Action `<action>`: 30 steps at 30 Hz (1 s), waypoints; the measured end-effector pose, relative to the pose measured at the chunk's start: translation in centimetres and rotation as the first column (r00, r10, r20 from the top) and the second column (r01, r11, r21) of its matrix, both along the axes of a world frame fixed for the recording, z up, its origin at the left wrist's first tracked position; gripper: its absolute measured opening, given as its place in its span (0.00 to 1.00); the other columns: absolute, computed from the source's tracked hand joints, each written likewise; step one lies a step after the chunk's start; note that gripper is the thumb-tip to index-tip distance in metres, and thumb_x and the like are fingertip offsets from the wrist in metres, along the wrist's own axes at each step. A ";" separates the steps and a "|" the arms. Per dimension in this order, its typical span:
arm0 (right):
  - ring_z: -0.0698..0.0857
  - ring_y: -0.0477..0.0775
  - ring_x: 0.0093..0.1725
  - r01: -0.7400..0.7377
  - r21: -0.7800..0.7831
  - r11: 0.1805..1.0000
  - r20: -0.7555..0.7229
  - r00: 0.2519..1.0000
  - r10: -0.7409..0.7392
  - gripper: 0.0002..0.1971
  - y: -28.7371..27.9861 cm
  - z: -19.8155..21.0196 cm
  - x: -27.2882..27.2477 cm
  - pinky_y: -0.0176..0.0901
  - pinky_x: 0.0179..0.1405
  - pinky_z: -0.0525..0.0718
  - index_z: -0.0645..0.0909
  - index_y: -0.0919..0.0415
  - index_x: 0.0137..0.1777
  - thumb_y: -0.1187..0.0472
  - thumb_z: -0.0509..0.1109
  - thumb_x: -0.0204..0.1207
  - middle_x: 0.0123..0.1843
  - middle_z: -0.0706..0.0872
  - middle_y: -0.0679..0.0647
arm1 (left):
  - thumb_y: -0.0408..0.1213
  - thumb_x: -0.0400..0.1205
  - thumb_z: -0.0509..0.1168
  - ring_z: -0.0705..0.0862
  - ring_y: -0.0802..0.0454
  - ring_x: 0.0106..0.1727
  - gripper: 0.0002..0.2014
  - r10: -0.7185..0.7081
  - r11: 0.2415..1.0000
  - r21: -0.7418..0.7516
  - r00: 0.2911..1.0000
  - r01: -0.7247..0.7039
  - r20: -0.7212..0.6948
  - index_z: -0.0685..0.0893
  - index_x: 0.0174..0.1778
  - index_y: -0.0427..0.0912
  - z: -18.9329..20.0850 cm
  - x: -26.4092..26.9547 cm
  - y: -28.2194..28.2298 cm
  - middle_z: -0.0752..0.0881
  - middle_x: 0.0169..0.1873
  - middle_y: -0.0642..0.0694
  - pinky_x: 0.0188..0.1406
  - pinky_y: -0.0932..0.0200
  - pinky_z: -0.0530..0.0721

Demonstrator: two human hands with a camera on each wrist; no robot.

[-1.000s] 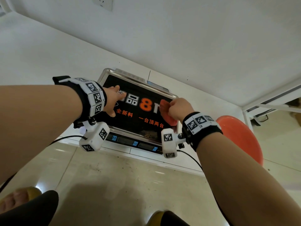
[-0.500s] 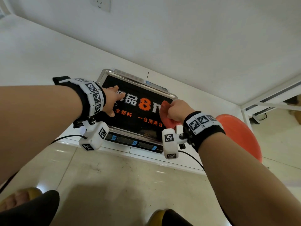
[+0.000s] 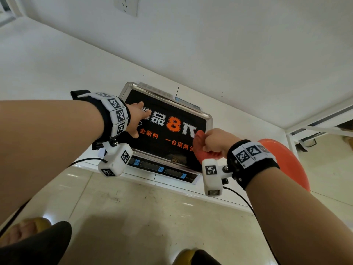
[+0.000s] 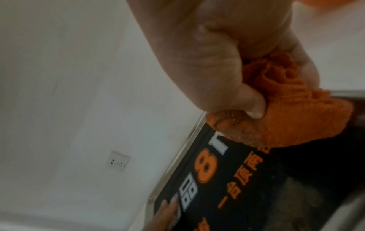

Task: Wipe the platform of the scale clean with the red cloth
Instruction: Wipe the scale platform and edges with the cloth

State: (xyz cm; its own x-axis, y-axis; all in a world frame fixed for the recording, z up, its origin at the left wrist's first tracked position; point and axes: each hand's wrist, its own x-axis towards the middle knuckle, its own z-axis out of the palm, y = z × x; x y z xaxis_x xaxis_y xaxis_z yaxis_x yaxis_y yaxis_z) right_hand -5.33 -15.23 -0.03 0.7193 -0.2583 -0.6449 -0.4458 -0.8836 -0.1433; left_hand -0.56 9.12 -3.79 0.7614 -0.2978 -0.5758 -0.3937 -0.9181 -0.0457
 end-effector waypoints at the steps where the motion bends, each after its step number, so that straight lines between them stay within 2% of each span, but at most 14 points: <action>1: 0.91 0.62 0.48 -0.010 -0.027 1.000 -0.025 1.000 0.009 0.10 -0.1 -0.2 -0.2 0.56 0.53 0.92 0.82 0.69 0.61 0.70 0.68 0.82 0.51 0.89 0.65 | 0.48 0.76 0.72 0.56 0.43 0.84 0.49 -0.002 1.000 -0.001 1.000 0.002 0.002 0.46 0.85 0.49 0.0 0.0 0.0 0.46 0.84 0.40 0.77 0.46 0.71; 6: 0.90 0.63 0.51 -0.022 -0.009 1.000 -0.107 0.994 0.021 0.10 1.7 -0.9 -1.2 0.58 0.59 0.90 0.80 0.67 0.63 0.66 0.67 0.84 0.51 0.88 0.63 | 0.47 0.76 0.72 0.55 0.42 0.84 0.49 -0.002 1.000 0.003 1.000 0.002 -0.008 0.46 0.85 0.49 0.0 0.1 -0.1 0.45 0.84 0.39 0.77 0.46 0.71; 11: 0.89 0.64 0.58 0.127 0.225 0.966 -0.053 0.992 -0.118 0.12 1.8 -0.8 -0.6 0.58 0.62 0.88 0.80 0.65 0.64 0.71 0.69 0.82 0.59 0.88 0.65 | 0.47 0.76 0.72 0.56 0.42 0.84 0.48 -0.002 1.000 -0.003 1.000 0.002 -0.003 0.47 0.85 0.49 0.0 0.2 0.0 0.46 0.84 0.39 0.77 0.45 0.70; 16: 0.89 0.63 0.48 0.133 0.101 0.986 0.097 0.985 -0.143 0.11 0.8 -0.3 0.1 0.54 0.46 0.91 0.81 0.68 0.62 0.73 0.66 0.81 0.55 0.88 0.68 | 0.48 0.76 0.72 0.56 0.42 0.84 0.49 -0.004 1.000 -0.011 1.000 0.004 0.004 0.47 0.85 0.49 -0.3 0.3 0.1 0.47 0.84 0.40 0.77 0.47 0.70; 17: 0.89 0.63 0.49 0.110 0.076 0.991 0.115 0.986 -0.118 0.11 1.1 -0.4 -0.1 0.54 0.46 0.91 0.81 0.67 0.61 0.72 0.66 0.81 0.55 0.88 0.67 | 0.48 0.76 0.72 0.57 0.42 0.84 0.49 -0.007 1.000 -0.009 1.000 0.007 0.005 0.47 0.85 0.49 -0.3 0.3 0.0 0.47 0.84 0.40 0.77 0.47 0.71; 19: 0.89 0.61 0.52 0.050 0.071 0.996 0.105 0.993 -0.058 0.10 2.0 -0.9 -0.5 0.53 0.49 0.91 0.81 0.65 0.61 0.70 0.64 0.82 0.53 0.88 0.63 | 0.48 0.76 0.72 0.57 0.42 0.84 0.49 -0.007 1.000 -0.002 1.000 0.007 0.007 0.47 0.85 0.50 -0.2 0.2 0.0 0.46 0.84 0.40 0.76 0.47 0.71; 22: 0.89 0.59 0.51 -0.008 0.121 0.993 0.062 0.998 0.000 0.10 3.6 -1.1 -0.9 0.50 0.44 0.92 0.81 0.62 0.62 0.70 0.65 0.83 0.53 0.88 0.60 | 0.48 0.76 0.72 0.58 0.42 0.83 0.49 -0.013 1.000 0.006 1.000 0.012 0.011 0.46 0.85 0.49 -0.1 0.1 -0.1 0.46 0.84 0.40 0.75 0.48 0.72; 24: 0.88 0.56 0.46 -0.021 0.134 0.991 0.027 0.999 0.017 0.08 3.9 -0.9 -0.7 0.44 0.35 0.91 0.81 0.62 0.60 0.69 0.67 0.83 0.50 0.87 0.59 | 0.48 0.76 0.72 0.58 0.42 0.83 0.49 -0.011 1.000 0.006 1.000 0.011 0.012 0.46 0.85 0.49 0.0 0.1 -0.1 0.47 0.84 0.39 0.76 0.47 0.72; 25: 0.87 0.55 0.44 -0.013 0.147 0.989 0.013 1.000 0.011 0.08 3.8 -0.8 -0.4 0.44 0.35 0.89 0.81 0.62 0.59 0.69 0.68 0.83 0.49 0.86 0.59 | 0.47 0.76 0.72 0.57 0.42 0.84 0.49 -0.009 1.000 0.003 1.000 0.009 0.009 0.47 0.85 0.49 0.0 0.1 0.0 0.47 0.84 0.39 0.76 0.47 0.72; 27: 0.87 0.56 0.45 -0.003 0.126 0.992 0.024 1.000 0.000 0.07 3.3 -0.5 0.2 0.49 0.44 0.90 0.82 0.62 0.57 0.71 0.69 0.82 0.49 0.87 0.60 | 0.47 0.76 0.72 0.57 0.42 0.84 0.48 -0.003 1.000 -0.001 1.000 0.003 0.004 0.47 0.85 0.49 0.0 0.2 0.1 0.46 0.84 0.39 0.77 0.46 0.70; 30: 0.89 0.63 0.54 -0.058 0.046 0.997 0.108 0.993 0.053 0.10 3.4 -0.2 0.7 0.59 0.57 0.91 0.83 0.66 0.60 0.71 0.65 0.82 0.55 0.89 0.64 | 0.47 0.76 0.72 0.56 0.41 0.84 0.48 -0.001 1.000 0.000 1.000 0.001 0.001 0.47 0.85 0.49 -0.1 0.3 -0.1 0.46 0.84 0.39 0.77 0.46 0.70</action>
State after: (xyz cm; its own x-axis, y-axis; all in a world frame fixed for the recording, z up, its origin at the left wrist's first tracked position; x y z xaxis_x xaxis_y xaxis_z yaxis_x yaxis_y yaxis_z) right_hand -4.68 -11.80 -0.27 0.7969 -0.1860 -0.5748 -0.3761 -0.8973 -0.2310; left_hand -0.31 9.04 -3.93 0.7618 -0.2989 -0.5747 -0.3949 -0.9175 -0.0463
